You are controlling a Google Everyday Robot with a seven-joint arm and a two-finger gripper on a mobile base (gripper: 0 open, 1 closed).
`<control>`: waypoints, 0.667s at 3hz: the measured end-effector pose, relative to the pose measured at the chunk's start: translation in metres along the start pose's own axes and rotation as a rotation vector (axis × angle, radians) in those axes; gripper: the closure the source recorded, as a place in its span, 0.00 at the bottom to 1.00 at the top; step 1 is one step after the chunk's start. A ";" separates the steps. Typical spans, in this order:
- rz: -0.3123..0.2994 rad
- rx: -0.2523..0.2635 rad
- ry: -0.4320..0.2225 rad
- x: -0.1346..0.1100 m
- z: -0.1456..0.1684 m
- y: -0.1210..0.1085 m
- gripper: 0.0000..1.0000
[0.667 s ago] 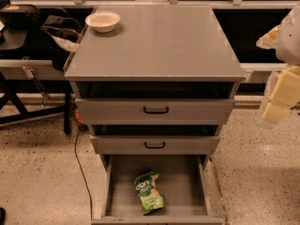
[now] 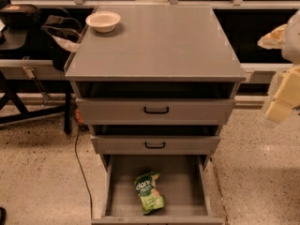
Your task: Pick green rice chip bag from bottom drawer and place on counter
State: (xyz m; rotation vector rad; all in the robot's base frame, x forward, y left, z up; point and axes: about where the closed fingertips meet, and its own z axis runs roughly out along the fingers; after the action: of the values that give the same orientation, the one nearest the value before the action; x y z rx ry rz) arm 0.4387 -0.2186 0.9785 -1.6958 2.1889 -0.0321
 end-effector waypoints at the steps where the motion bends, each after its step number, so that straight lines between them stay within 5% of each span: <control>1: 0.005 -0.021 -0.082 -0.003 0.001 0.001 0.00; 2: 0.051 -0.015 -0.155 -0.008 0.010 0.001 0.00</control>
Offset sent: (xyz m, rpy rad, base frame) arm 0.0140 0.0160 -0.0221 0.2685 -0.0339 -0.0454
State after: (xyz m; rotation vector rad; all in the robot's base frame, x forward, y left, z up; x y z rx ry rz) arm 0.4421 -0.2090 0.9711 -1.5939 2.1214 0.1255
